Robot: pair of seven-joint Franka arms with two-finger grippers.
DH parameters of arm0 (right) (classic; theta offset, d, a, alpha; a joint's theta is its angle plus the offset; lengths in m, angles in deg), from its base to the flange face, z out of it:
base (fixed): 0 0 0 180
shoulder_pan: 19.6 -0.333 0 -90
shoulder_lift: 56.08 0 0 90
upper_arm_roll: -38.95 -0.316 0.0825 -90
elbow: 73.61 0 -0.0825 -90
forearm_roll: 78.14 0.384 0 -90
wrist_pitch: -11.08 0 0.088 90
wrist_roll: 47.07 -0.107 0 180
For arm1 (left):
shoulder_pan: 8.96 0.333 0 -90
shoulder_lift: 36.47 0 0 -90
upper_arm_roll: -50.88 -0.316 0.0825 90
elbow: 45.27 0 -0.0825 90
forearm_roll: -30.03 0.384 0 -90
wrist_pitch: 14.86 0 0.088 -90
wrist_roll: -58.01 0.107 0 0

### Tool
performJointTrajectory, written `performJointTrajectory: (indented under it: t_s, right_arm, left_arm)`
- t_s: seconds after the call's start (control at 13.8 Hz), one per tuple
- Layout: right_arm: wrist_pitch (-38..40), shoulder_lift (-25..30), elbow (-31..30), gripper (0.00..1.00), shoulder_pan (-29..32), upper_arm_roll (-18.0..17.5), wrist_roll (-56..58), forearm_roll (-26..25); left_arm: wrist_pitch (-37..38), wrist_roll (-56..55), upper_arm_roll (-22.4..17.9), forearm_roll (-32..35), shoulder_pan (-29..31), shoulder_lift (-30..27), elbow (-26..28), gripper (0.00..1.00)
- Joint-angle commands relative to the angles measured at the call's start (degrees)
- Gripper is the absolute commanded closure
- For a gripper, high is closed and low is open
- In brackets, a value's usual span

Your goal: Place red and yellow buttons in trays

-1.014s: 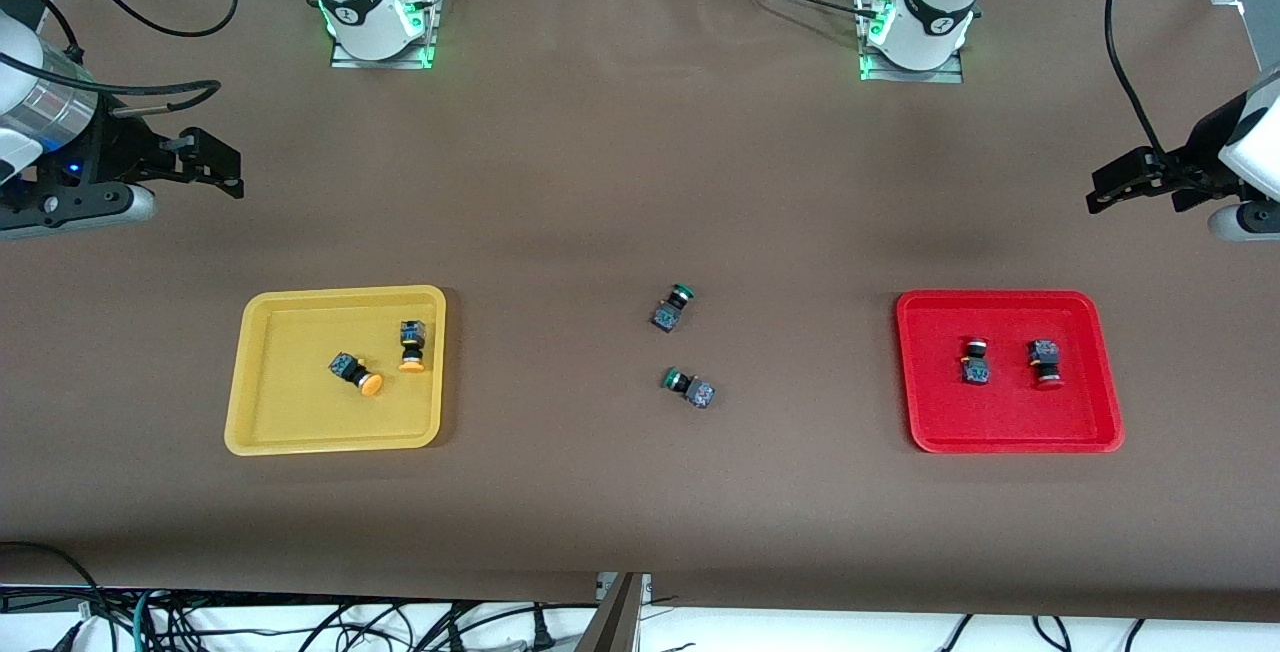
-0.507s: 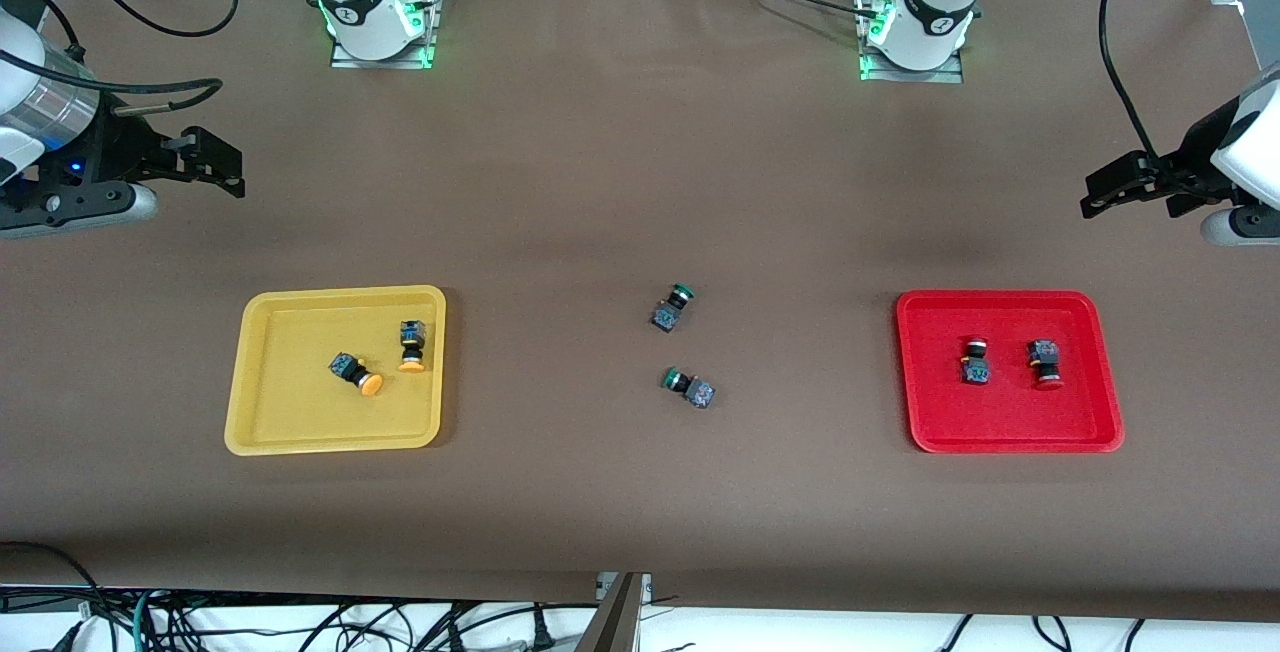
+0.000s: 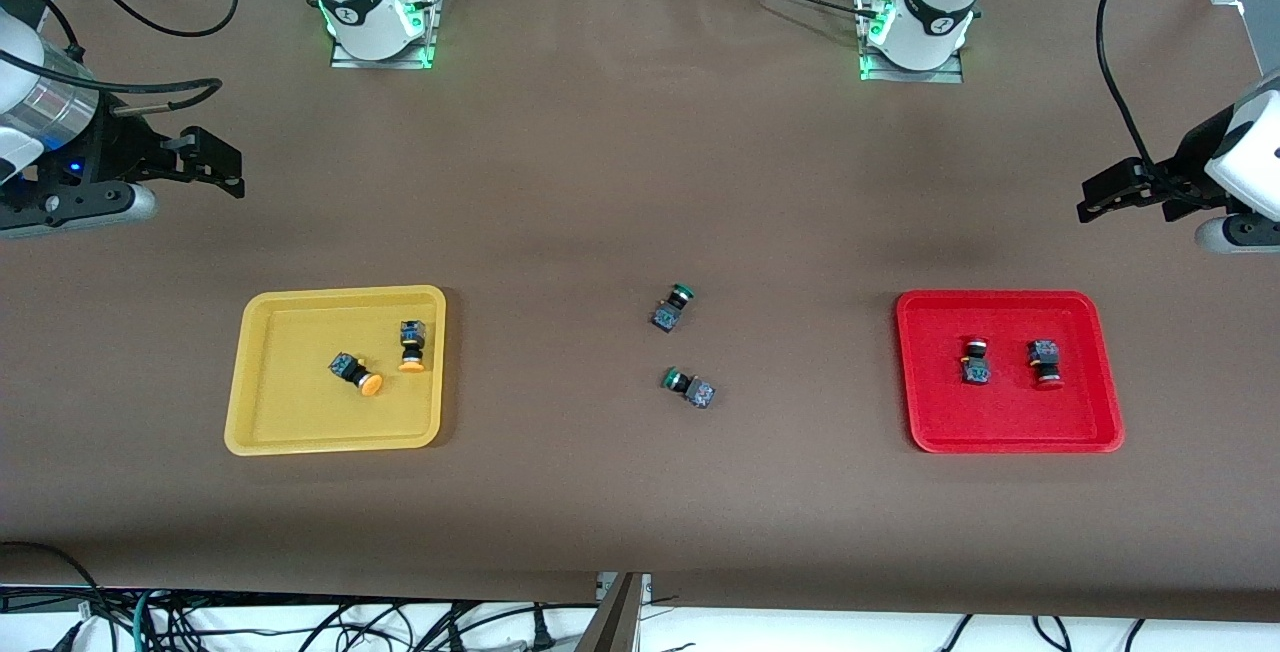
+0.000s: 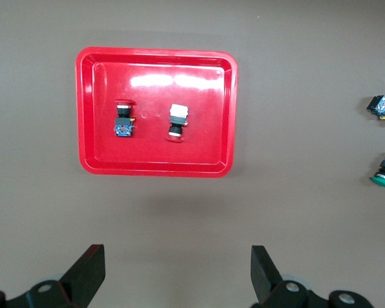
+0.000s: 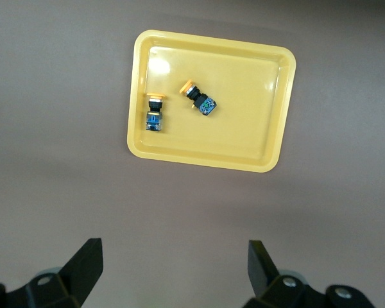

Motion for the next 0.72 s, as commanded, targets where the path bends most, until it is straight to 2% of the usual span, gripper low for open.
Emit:
performJointTrajectory:
  t_s: [0.0,0.65]
  right_arm:
    - [0.50,-0.07,1.00,0.00,0.35,-0.36,1.04,-0.44]
    - [0.42,-0.24,0.91,0.01,0.26,-0.36,0.86,-0.88]
  left_arm:
    - [0.81,-0.34,0.02,1.20,0.29,1.03,-2.25,0.00]
    - [0.90,-0.25,0.37,3.31,-0.50,1.64,-2.95,0.00]
